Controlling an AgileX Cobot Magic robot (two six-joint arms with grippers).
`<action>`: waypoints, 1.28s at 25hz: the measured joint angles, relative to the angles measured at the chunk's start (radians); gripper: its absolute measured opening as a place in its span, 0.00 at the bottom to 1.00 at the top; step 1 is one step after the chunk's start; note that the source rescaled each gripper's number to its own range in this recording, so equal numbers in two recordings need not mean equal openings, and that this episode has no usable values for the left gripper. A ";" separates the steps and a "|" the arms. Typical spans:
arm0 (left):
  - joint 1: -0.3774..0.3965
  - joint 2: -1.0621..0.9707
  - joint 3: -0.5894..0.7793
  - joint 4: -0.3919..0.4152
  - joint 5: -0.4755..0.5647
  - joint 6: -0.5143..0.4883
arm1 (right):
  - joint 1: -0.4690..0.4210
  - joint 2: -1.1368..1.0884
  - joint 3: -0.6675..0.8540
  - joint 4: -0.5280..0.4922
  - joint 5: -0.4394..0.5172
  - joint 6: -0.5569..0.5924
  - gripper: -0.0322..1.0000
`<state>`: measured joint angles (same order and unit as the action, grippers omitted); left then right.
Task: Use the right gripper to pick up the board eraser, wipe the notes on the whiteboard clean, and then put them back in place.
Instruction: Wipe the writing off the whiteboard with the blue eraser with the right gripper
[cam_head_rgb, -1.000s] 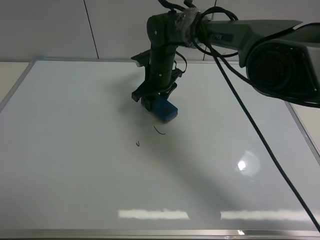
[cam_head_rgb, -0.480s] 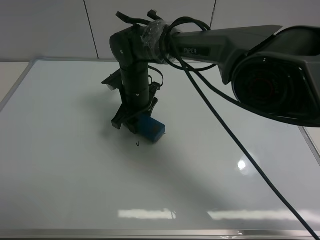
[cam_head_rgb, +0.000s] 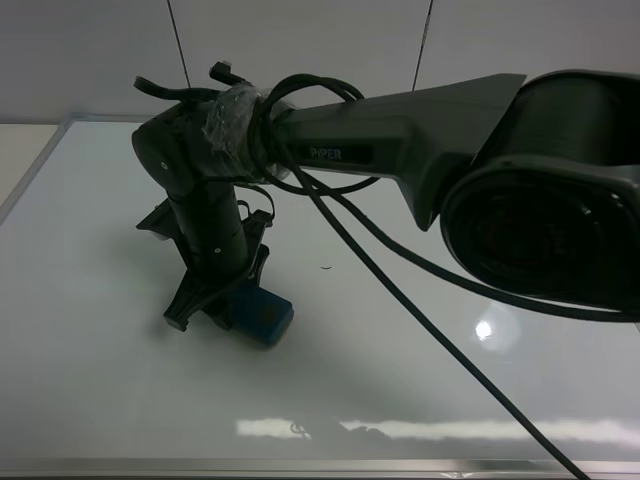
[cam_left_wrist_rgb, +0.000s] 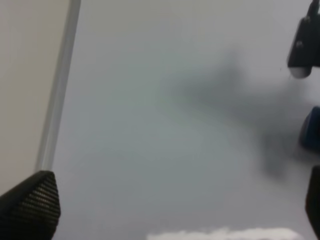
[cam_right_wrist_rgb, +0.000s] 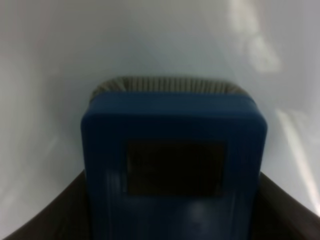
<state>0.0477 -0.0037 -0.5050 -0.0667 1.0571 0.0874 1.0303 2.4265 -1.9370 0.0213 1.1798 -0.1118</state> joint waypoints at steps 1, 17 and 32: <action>0.000 0.000 0.000 0.000 0.000 0.000 | 0.004 0.000 0.001 0.007 -0.001 0.010 0.04; 0.000 0.000 0.000 0.000 0.000 0.000 | -0.051 0.000 0.001 0.077 0.015 0.148 0.04; 0.000 0.000 0.000 0.000 0.000 0.000 | -0.271 -0.004 0.004 0.063 0.053 0.282 0.04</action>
<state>0.0477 -0.0037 -0.5050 -0.0667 1.0571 0.0874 0.7595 2.4226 -1.9329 0.0842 1.2328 0.1703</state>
